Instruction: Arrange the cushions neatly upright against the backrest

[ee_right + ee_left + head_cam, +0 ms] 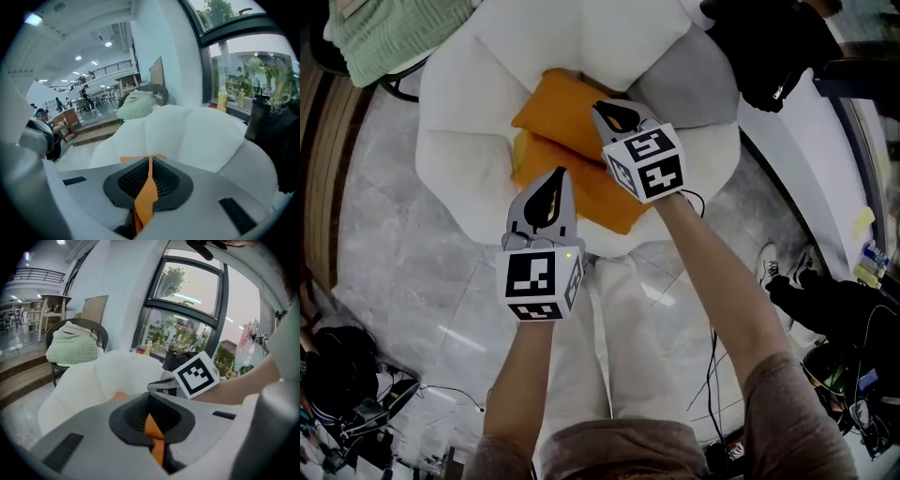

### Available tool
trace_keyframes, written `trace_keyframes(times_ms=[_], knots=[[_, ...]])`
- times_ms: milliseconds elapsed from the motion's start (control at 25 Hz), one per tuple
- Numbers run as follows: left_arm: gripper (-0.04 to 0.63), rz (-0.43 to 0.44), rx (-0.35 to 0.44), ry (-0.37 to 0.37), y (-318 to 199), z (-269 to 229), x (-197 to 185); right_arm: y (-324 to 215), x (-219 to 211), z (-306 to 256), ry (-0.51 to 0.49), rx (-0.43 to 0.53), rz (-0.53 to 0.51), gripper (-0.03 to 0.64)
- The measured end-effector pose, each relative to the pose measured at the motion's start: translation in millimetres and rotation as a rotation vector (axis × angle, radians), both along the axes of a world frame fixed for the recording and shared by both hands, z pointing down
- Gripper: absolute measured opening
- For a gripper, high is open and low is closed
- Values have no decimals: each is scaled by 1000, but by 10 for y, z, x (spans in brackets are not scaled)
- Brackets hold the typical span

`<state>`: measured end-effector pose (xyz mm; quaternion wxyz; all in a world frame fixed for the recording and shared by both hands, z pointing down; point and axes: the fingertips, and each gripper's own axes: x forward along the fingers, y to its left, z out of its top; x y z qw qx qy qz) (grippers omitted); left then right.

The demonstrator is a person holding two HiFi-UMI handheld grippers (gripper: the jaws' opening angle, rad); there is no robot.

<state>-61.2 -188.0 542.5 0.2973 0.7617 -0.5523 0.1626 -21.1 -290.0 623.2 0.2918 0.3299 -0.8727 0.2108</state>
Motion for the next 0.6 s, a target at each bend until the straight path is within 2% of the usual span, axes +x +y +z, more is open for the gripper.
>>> trace_keyframes(times_ms=[200,240,360,480,600], knots=[[5,-11,-8,3,-45,123,22,-82,30,513,117,-52,-70,23],[5,-12,-10,2,-47,145,20,-84,19,593,136,-59,-97,41],[5,-11,-21,-1,-38,202,5,-26,1,864,209,-114,-206,232],[5,-10,-33,-3,-18,248,-5,71,30,1099,286,-166,-312,264],[5,-5,-39,-5,-10,310,3,64,49,1232,316,-177,-342,264]])
